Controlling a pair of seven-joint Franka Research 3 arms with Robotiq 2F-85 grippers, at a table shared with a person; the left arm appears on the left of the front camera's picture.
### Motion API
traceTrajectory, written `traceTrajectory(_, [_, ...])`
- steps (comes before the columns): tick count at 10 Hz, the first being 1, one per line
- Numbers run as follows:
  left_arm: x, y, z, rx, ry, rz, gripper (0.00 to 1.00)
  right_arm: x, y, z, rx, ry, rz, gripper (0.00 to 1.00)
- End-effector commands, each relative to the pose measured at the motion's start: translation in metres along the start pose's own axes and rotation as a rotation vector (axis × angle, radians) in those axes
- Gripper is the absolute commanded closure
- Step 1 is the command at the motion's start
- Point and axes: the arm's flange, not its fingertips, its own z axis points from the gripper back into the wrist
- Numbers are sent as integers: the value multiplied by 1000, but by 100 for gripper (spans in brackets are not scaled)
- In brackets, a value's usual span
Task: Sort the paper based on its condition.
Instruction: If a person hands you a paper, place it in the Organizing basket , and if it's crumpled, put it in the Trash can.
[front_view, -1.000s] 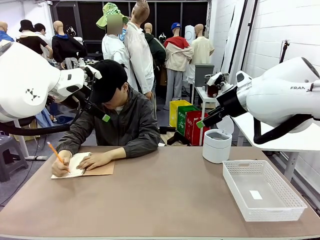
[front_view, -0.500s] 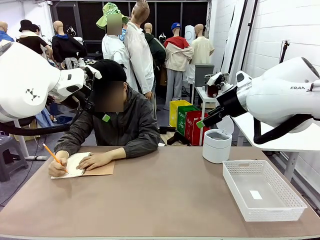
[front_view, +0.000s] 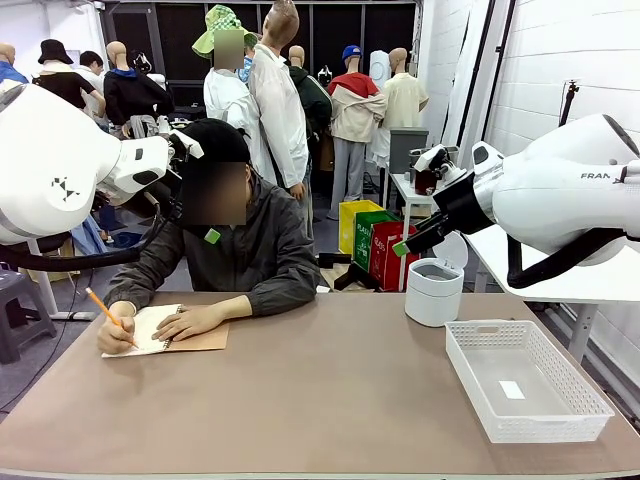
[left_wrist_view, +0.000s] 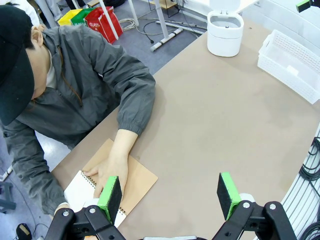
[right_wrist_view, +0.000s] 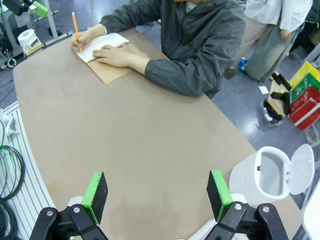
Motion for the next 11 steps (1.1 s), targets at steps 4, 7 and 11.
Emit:
traceTrajectory(4, [0,0,0,7,4,14,0,0,0,0,8,0,-1,0])
traceTrajectory(7, [0,0,0,7,4,14,0,0,0,0,8,0,-1,0])
traceTrajectory(11, [0,0,0,7,4,14,0,0,0,0,8,0,-1,0])
